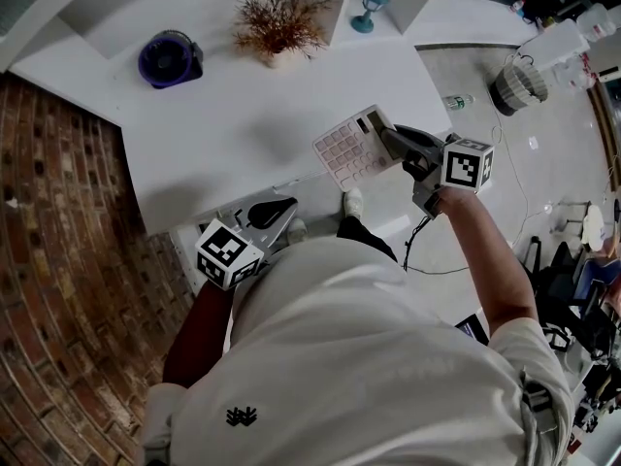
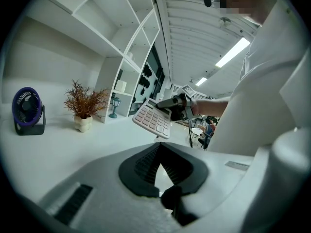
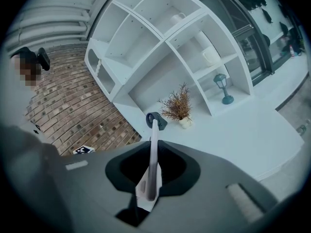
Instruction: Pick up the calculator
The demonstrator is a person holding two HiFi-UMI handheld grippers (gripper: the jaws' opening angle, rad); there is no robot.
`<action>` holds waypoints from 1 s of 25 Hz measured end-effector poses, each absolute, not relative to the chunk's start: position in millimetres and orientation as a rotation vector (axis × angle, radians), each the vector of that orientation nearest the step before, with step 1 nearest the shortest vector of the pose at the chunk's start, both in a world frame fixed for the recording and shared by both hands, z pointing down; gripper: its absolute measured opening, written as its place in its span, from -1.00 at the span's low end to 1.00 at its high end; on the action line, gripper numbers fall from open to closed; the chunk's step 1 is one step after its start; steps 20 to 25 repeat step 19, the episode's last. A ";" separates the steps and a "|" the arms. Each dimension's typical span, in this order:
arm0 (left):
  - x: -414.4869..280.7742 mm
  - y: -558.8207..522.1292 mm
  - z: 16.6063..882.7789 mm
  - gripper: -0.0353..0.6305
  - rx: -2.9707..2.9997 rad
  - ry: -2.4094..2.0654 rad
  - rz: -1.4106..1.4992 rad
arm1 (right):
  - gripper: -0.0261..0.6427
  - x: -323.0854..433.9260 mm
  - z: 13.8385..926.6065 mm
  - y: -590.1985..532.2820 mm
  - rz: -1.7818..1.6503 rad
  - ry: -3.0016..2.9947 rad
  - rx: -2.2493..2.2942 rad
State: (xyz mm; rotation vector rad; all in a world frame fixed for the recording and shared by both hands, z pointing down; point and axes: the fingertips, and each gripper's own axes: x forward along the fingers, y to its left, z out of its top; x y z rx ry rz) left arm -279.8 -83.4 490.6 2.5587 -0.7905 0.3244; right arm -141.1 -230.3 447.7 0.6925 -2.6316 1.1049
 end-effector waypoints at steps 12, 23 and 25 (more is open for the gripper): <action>-275.3 -97.5 494.7 -0.88 2.534 -0.832 0.334 | -0.76 -138.4 453.8 -246.7 1.091 -2.631 0.629; -270.9 -101.6 507.8 -0.88 2.519 -0.861 0.326 | -0.76 -136.9 472.2 -251.7 1.099 -2.630 0.584; -270.9 -101.6 507.8 -0.88 2.519 -0.861 0.326 | -0.76 -136.9 472.2 -251.7 1.099 -2.630 0.584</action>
